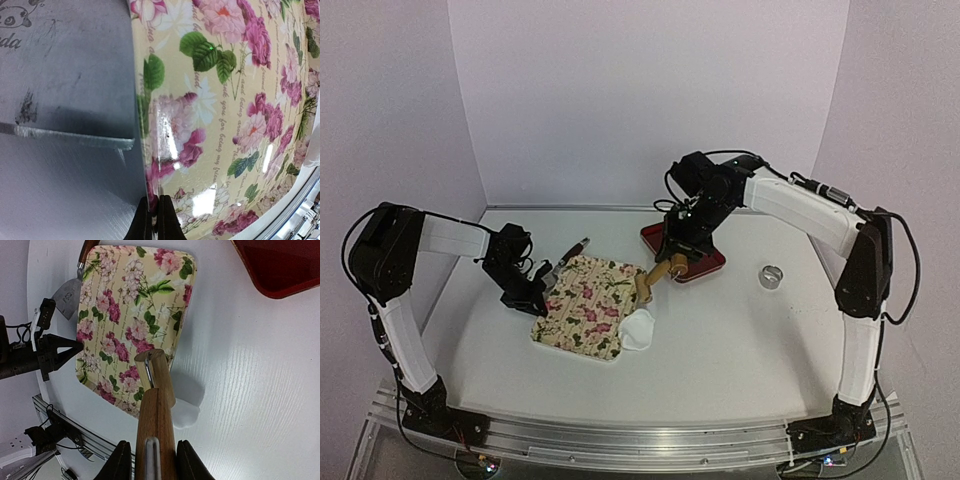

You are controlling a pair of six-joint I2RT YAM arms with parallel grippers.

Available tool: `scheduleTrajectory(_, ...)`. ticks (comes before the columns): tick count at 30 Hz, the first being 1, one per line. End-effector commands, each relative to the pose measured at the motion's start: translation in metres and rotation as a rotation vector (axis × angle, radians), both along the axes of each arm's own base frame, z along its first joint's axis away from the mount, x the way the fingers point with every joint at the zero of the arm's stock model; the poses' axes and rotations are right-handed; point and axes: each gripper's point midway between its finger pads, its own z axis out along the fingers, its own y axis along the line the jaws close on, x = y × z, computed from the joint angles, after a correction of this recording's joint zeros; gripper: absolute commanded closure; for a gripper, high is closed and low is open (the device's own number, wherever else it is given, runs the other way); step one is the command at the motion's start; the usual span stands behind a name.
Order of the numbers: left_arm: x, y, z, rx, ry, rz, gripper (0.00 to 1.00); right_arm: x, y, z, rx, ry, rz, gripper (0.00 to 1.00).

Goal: Roll out the dumpling wrappers from the dough

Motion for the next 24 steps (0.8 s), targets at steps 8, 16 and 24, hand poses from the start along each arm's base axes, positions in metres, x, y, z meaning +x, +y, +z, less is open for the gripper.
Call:
scheduleTrajectory(8,0.0,-0.006,0.001,0.057,-0.019,-0.065,1.0,-0.007,-0.001,0.002,-0.082,-0.066,-0.011,1.0)
scheduleTrajectory(16,-0.02,-0.042,0.002,0.021,0.008,-0.131,0.89,-0.017,-0.045,0.014,-0.155,-0.097,-0.104,1.0)
scheduleTrajectory(24,-0.012,-0.044,0.03,-0.001,-0.024,-0.018,0.5,-0.023,-0.09,0.031,-0.17,-0.133,-0.182,1.0)
